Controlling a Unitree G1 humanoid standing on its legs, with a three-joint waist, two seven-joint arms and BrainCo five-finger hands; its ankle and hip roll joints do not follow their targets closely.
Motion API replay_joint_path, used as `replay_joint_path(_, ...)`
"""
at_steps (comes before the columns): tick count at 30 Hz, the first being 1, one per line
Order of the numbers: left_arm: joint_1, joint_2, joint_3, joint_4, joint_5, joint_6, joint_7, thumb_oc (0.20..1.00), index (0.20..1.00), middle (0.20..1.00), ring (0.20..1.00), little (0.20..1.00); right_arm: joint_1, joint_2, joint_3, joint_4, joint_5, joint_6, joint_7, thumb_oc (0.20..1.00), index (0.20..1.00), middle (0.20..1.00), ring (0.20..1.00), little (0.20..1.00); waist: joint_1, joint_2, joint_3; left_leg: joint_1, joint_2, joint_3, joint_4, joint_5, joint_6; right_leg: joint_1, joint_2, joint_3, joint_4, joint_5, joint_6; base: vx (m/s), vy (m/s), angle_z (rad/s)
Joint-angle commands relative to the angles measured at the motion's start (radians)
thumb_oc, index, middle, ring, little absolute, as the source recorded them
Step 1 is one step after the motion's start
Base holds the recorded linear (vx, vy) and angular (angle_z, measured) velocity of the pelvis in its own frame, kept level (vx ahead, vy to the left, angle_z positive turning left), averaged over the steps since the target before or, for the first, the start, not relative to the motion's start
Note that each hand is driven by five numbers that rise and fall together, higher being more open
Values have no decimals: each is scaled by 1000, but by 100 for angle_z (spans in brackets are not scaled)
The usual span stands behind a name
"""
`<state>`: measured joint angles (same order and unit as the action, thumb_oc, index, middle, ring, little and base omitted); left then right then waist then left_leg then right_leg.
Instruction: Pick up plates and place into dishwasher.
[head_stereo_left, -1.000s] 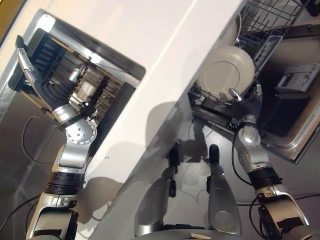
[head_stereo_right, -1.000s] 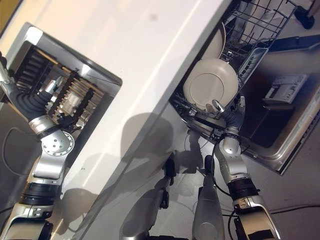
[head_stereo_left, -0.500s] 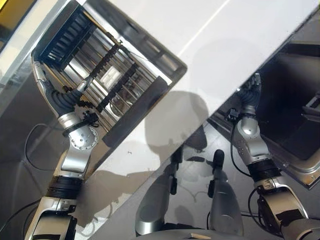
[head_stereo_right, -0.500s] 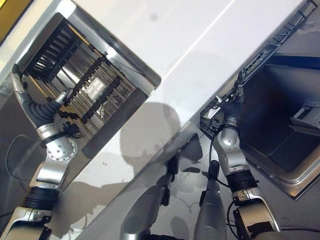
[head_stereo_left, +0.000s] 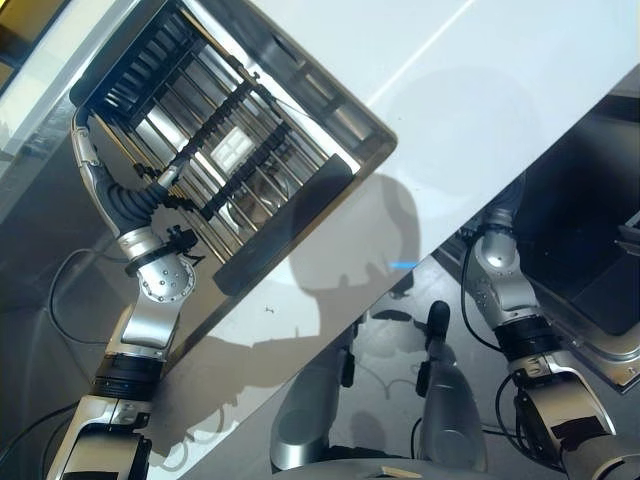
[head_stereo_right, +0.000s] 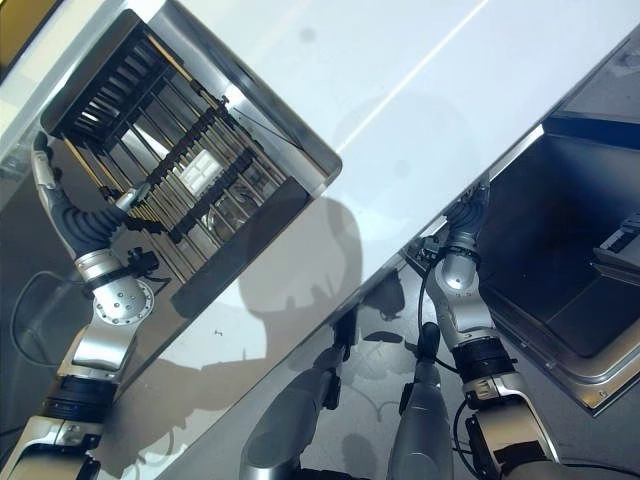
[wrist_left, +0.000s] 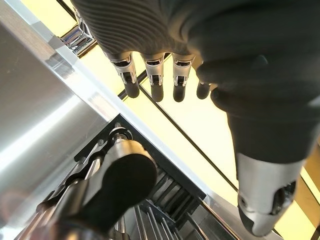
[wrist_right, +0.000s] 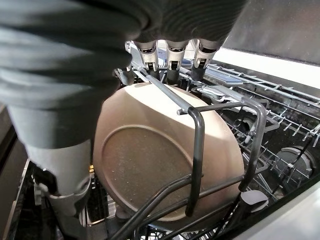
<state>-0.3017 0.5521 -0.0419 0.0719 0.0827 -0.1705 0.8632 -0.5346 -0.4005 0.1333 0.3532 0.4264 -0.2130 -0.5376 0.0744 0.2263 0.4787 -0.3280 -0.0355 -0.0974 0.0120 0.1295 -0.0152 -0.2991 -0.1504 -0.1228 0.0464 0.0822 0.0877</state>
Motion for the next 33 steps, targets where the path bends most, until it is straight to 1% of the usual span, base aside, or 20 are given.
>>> replay_joint_path(1,44,2,6,-58,9,-44,3,1000,1000,1000,1000,1000,-176,12,5,-87,-9,-120,-35,1000,1000,1000,1000,1000,31,-79,41,-88,16,35,170,-63,-30,-76,-185,91,86,75,54,0,0,0)
replay_joint_path(8,44,6,15,-53,12,-62,1,1000,1000,1000,1000,1000,-112,3,-35,-90,7,-123,-90,1000,1000,1000,1000,1000,-10,-75,41,-70,0,61,200,-96,-26,-71,-206,127,77,100,56,-9,13,2)
replay_joint_path(13,34,15,15,-56,5,-65,-16,1000,1000,1000,1000,1000,-78,-22,-69,-85,19,-132,-116,1000,1000,1000,1000,1000,-51,-61,41,-45,-18,81,212,-125,-21,-67,-231,163,62,135,60,-18,54,-4)
replay_joint_path(16,50,7,10,-56,3,-76,-7,1000,1000,1000,1000,1000,-56,-22,-83,-92,11,-121,-117,1000,1000,1000,1000,1000,-77,-47,41,-17,-23,89,195,-129,-18,-70,-227,187,61,147,64,19,156,-34)
replay_joint_path(17,56,2,8,-61,4,-75,-5,1000,1000,1000,1000,1000,-48,-21,-87,-97,2,-114,-117,1000,1000,1000,1000,1000,-84,-42,41,-6,-22,97,186,-128,-15,-72,-221,188,67,143,63,37,224,-51)
replay_joint_path(20,80,-10,14,-80,13,-62,-10,1000,1000,1000,1000,1000,-25,-13,-97,-100,-15,-104,-99,1000,1000,1000,1000,1000,-76,-34,41,24,-14,139,154,-116,-6,-67,-203,137,112,107,63,17,212,-68)
replay_joint_path(21,93,-15,21,-94,19,-42,-7,1000,1000,1000,1000,1000,-13,-17,-103,-110,-18,-96,-77,1000,1000,1000,1000,1000,-67,-29,40,33,-10,160,146,-107,2,-59,-187,90,154,69,55,-38,172,-74)
replay_joint_path(22,103,-18,27,-105,28,-33,-13,1000,1000,1000,1000,1000,-3,-23,-109,-119,-18,-90,-74,1000,1000,1000,1000,1000,-60,-27,35,34,-9,168,145,-100,8,-59,-169,73,186,41,46,-30,176,-79)
replay_joint_path(23,112,-16,30,-112,28,-26,-20,1000,1000,1000,1000,1000,14,-31,-114,-131,-18,-86,-68,1000,1000,1000,1000,1000,-56,-23,31,35,-5,168,154,-103,13,-64,-141,69,251,-10,31,-33,77,-67)
replay_joint_path(24,113,-11,33,-113,24,-24,-27,1000,1000,1000,1000,1000,31,-38,-117,-145,-27,-85,-70,1000,1000,1000,1000,1000,-57,-16,29,26,0,165,156,-87,21,-77,-106,77,301,-28,15,4,40,-64)
replay_joint_path(25,116,-9,34,-111,24,-26,-35,1000,1000,1000,1000,1000,50,-41,-120,-158,-36,-87,-73,1000,1000,1000,1000,1000,-59,-15,29,29,2,159,165,-94,25,-87,-85,81,365,-63,6,-17,26,-52)
replay_joint_path(26,119,-7,37,-110,25,-27,-41,1000,1000,1000,1000,1000,65,-43,-122,-170,-39,-89,-74,1000,1000,1000,1000,1000,-58,-13,26,24,6,156,166,-83,29,-99,-65,81,402,-67,1,13,20,-42)
replay_joint_path(27,129,-2,44,-105,21,-34,-53,1000,1000,1000,1000,1000,99,-41,-130,-186,-47,-102,-65,1000,1000,1000,1000,1000,-61,-14,24,29,10,153,172,-81,36,-109,-41,71,482,-90,-4,7,31,-36)
replay_joint_path(28,138,3,50,-102,16,-37,-58,1000,1000,1000,1000,1000,129,-37,-134,-198,-56,-114,-57,1000,1000,1000,1000,1000,-60,-15,19,35,16,151,173,-79,38,-111,-26,63,523,-99,-6,44,-19,-41)
replay_joint_path(29,155,4,58,-99,15,-47,-62,1000,1000,1000,1000,1000,165,-31,-141,-216,-67,-129,-46,1000,1000,1000,1000,1000,-61,-25,14,50,19,151,171,-78,41,-109,-21,48,565,-113,-9,41,-71,-48)
replay_joint_path(30,160,2,60,-94,18,-52,-59,1000,1000,1000,1000,1000,181,-26,-143,-225,-69,-138,-37,1000,1000,1000,1000,1000,-60,-33,6,58,21,152,164,-75,39,-101,-24,31,543,-116,-10,30,-165,-55)
replay_joint_path(31,156,2,56,-89,22,-52,-57,1000,1000,1000,1000,1000,197,-26,-143,-235,-67,-150,-33,1000,1000,1000,1000,1000,-58,-50,-4,64,18,148,157,-73,32,-77,-38,18,484,-113,-11,23,-171,-44)
replay_joint_path(32,152,7,51,-85,21,-52,-57,1000,1000,1000,1000,1000,206,-27,-144,-237,-68,-160,-34,1000,1000,1000,1000,1000,-57,-57,-8,67,16,142,153,-71,28,-58,-38,11,452,-107,-10,-9,-224,-28)
replay_joint_path(33,140,13,45,-79,18,-54,-63,1000,1000,1000,1000,1000,212,-39,-145,-243,-70,-171,-39,1000,1000,1000,1000,1000,-65,-65,-11,69,20,133,147,-63,19,-48,-33,20,424,-101,-7,-36,-188,-21)
